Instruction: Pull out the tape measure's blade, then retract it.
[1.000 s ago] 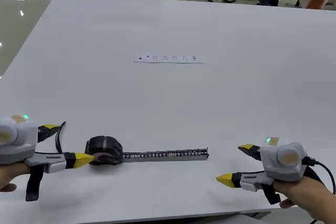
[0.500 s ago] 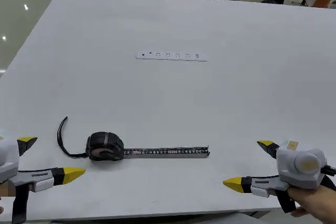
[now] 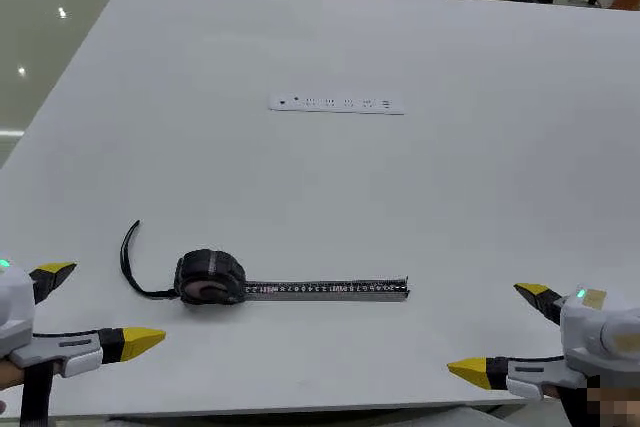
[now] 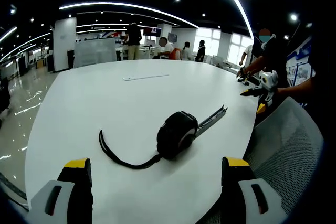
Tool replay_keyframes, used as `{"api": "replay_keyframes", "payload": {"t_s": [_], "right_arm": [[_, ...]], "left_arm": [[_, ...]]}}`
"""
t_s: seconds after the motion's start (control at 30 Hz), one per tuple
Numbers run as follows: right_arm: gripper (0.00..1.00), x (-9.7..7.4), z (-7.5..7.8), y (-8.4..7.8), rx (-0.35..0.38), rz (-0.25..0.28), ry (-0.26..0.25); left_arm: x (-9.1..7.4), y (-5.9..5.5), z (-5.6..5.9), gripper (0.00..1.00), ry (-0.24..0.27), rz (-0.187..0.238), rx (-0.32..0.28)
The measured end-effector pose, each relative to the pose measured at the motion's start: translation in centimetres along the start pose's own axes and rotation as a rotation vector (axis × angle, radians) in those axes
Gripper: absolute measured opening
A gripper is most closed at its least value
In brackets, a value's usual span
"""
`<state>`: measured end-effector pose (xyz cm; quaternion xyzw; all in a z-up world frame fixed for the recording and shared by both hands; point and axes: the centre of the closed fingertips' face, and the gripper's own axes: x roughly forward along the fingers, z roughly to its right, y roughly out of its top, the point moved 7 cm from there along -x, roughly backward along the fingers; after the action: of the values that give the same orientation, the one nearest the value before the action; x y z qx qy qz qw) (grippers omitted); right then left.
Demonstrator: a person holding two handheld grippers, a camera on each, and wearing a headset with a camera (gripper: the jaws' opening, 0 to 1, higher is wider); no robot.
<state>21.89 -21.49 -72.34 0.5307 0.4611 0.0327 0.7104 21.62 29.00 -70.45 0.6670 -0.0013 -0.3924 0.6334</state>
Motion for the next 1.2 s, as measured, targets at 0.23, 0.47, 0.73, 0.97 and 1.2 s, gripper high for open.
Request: {"api": "replay_keyframes", "payload": {"t_s": [0.23, 0.47, 0.73, 0.97, 1.2], "right_arm": [[1.00, 0.3, -0.7, -0.4, -0.044, -0.023, 0.029], [1.00, -0.1, -0.8, -0.3, -0.020, -0.001, 0.018], [1.00, -0.5, -0.9, -0.6, -0.025, -0.011, 0.019], [1.00, -0.6, -1.2, -0.9, -0.023, -0.023, 0.029], [1.00, -0.9, -1.1, -0.6, -0.029, -0.030, 0.033]], "left_arm": [[-0.3, 0.5, 0.1, 1.00, 0.014, 0.030, -0.007], [-0.4, 0.0, -0.1, 1.00, 0.015, 0.031, -0.035], [-0.3, -0.2, 0.3, 1.00, 0.003, 0.023, -0.016], [-0.2, -0.6, 0.4, 1.00, -0.005, 0.011, -0.015], [-0.4, -0.7, 0.3, 1.00, -0.003, 0.015, -0.020]]}}
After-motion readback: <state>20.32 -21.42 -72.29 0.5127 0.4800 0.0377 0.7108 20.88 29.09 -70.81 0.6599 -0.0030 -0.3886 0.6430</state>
